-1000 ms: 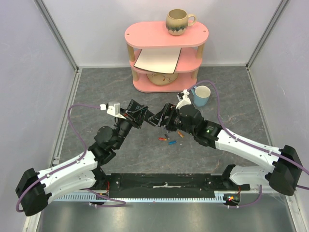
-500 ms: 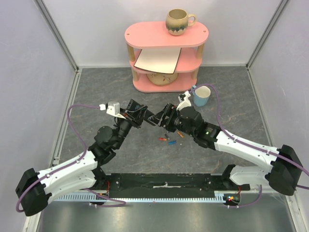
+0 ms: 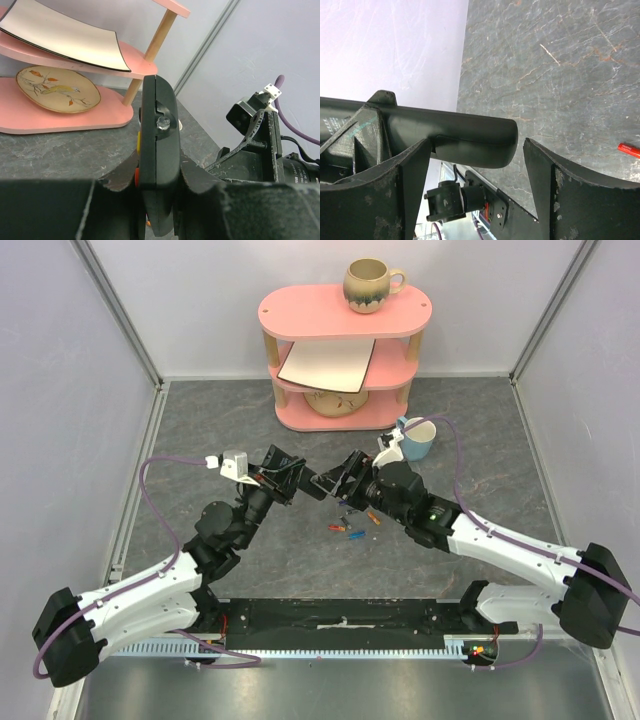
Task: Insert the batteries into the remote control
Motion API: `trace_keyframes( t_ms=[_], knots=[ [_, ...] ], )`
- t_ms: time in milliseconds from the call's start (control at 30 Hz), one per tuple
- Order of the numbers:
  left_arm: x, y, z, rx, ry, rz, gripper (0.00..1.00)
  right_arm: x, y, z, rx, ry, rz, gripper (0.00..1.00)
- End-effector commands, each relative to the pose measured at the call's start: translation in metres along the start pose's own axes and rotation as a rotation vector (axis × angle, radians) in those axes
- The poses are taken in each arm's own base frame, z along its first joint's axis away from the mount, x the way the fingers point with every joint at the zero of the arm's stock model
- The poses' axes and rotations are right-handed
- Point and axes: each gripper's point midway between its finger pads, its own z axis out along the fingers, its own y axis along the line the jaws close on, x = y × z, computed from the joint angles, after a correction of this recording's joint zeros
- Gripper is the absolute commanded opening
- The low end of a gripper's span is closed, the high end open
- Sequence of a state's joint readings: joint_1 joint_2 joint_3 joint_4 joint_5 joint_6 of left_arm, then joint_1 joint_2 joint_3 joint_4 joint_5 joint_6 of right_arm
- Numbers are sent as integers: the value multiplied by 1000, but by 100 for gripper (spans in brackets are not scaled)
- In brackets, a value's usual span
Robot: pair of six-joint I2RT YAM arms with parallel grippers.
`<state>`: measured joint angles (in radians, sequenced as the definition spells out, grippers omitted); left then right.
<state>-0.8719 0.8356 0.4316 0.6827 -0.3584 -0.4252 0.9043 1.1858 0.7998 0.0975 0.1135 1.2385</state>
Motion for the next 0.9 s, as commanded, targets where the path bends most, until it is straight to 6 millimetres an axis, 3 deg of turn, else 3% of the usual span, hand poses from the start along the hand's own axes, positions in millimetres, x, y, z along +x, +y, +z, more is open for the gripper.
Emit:
trace_keyframes(
  t_ms=[0, 867],
  knots=[
    [-18, -12, 4, 28, -49, -27, 2, -21, 7, -2, -11, -90, 18, 82],
    [-16, -15, 12, 28, -42, -22, 2, -1, 5, 13, 4, 17, -29, 82]
  ],
)
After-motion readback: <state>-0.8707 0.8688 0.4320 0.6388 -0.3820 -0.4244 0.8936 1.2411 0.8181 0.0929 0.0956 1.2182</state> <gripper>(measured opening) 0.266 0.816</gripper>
